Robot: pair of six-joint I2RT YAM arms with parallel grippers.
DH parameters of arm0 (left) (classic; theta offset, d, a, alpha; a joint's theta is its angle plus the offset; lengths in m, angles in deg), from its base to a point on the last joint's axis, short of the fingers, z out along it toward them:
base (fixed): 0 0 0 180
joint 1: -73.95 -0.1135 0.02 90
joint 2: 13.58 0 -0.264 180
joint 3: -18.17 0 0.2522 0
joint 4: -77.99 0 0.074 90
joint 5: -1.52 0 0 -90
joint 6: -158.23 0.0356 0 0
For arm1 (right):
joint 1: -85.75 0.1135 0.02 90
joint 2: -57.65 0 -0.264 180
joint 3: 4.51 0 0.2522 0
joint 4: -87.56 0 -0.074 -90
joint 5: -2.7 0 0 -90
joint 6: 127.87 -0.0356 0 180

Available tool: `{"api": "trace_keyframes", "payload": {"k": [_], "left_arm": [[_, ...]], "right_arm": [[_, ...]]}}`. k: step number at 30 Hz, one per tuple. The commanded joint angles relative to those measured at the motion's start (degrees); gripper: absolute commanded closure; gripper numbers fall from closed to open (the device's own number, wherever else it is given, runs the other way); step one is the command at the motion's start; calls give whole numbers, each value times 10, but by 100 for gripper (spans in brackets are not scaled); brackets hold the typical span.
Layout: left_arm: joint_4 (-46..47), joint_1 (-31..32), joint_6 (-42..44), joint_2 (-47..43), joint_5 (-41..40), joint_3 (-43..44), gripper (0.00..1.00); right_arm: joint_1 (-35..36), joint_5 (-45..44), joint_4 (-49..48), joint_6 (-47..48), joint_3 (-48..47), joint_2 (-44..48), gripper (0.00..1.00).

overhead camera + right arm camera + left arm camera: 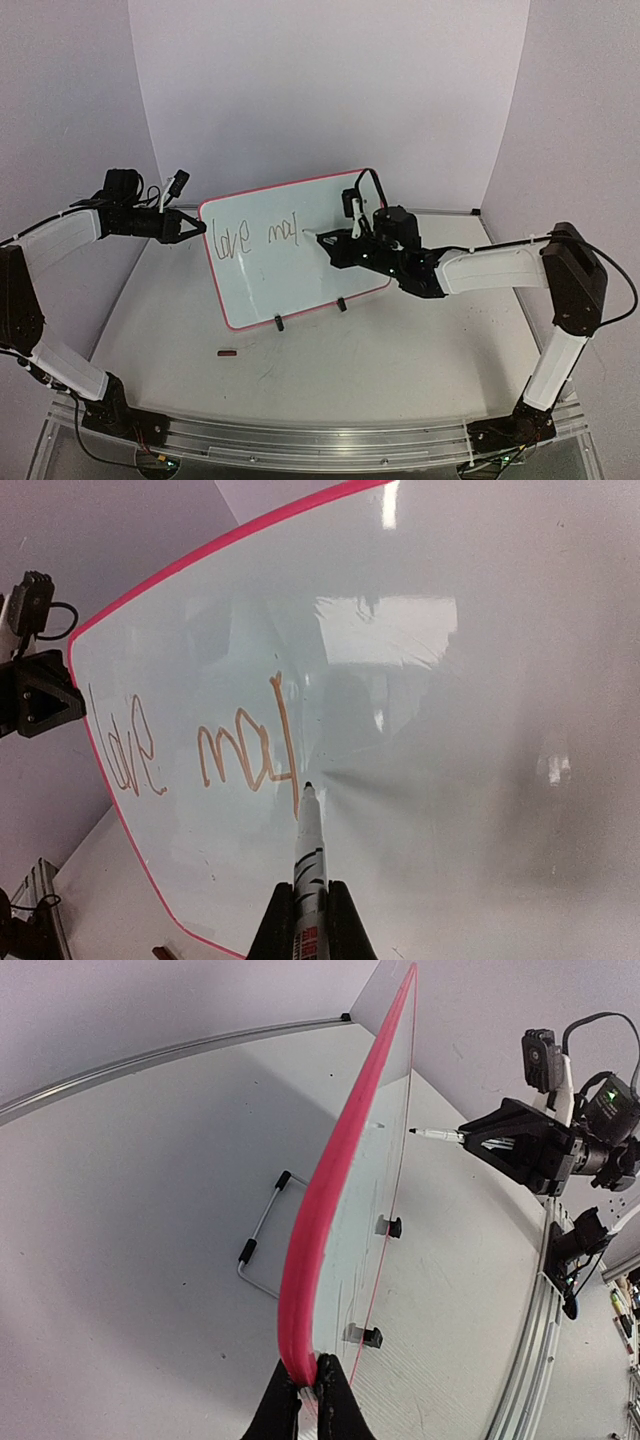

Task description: Write a sentence on the whiteboard

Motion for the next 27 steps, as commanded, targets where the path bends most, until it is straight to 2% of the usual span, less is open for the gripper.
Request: {"api": "trace_keyframes", "payload": {"k": [1, 14, 27], "left_arm": [[-18, 2, 26, 6, -30, 17, 100], [-18, 1, 26, 6, -29, 17, 100], [-18, 1, 26, 8, -29, 18, 100]], "right_arm": [[2, -13, -13, 8, -40, -16, 100], [2, -47, 11, 11, -58, -34, 100], [5, 3, 23, 16, -56, -49, 100]]}}
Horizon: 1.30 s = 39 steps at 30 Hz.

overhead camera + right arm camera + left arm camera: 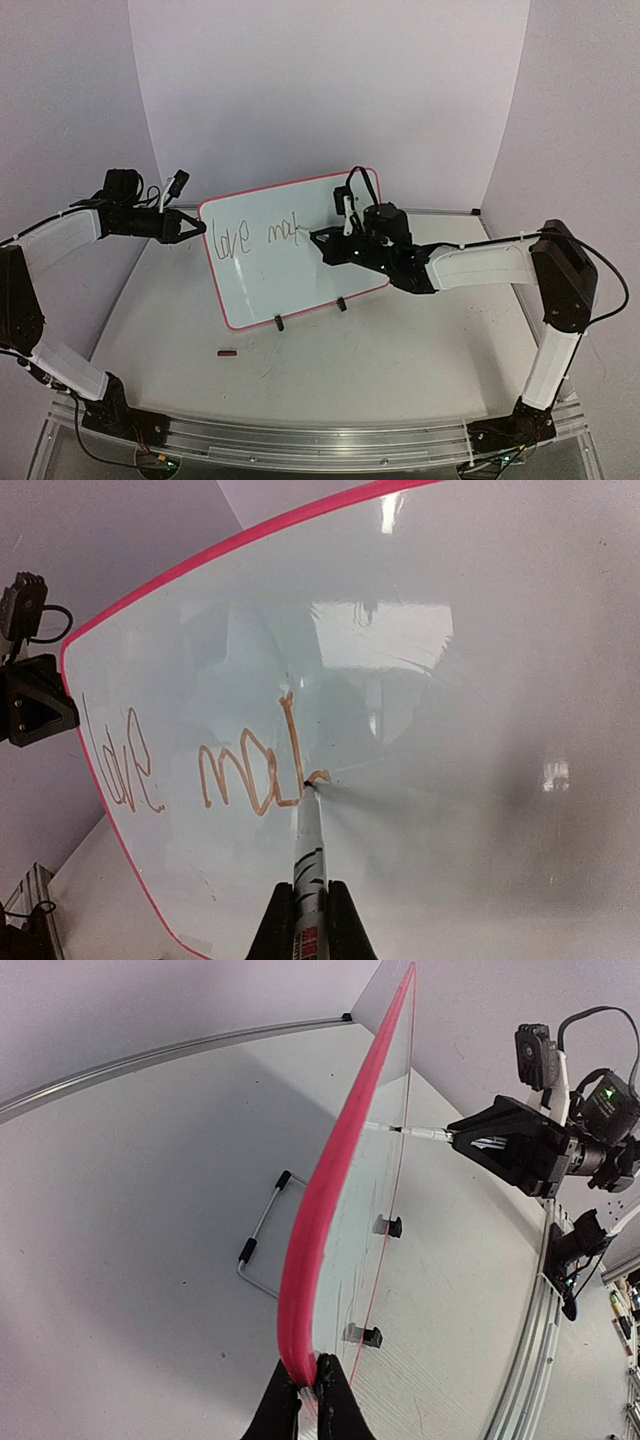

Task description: Write a sentence on the whiteboard

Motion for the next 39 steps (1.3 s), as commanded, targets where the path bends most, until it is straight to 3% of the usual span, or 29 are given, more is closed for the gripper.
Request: {"api": "trace_keyframes", "payload": {"k": [1, 18, 29, 39], "left_arm": [[-17, 1, 28, 8, -29, 18, 100], [-17, 2, 28, 9, -29, 18, 100], [-17, 1, 29, 10, -30, 18, 100], [-17, 1, 28, 9, -29, 17, 100]], "right_arm": [[3, 6, 10, 9, -12, -15, 100], [3, -83, 6, -10, 33, 15, 100], [3, -19, -62, -1, 72, 55, 100], [3, -30, -69, 7, 51, 39, 100]]}}
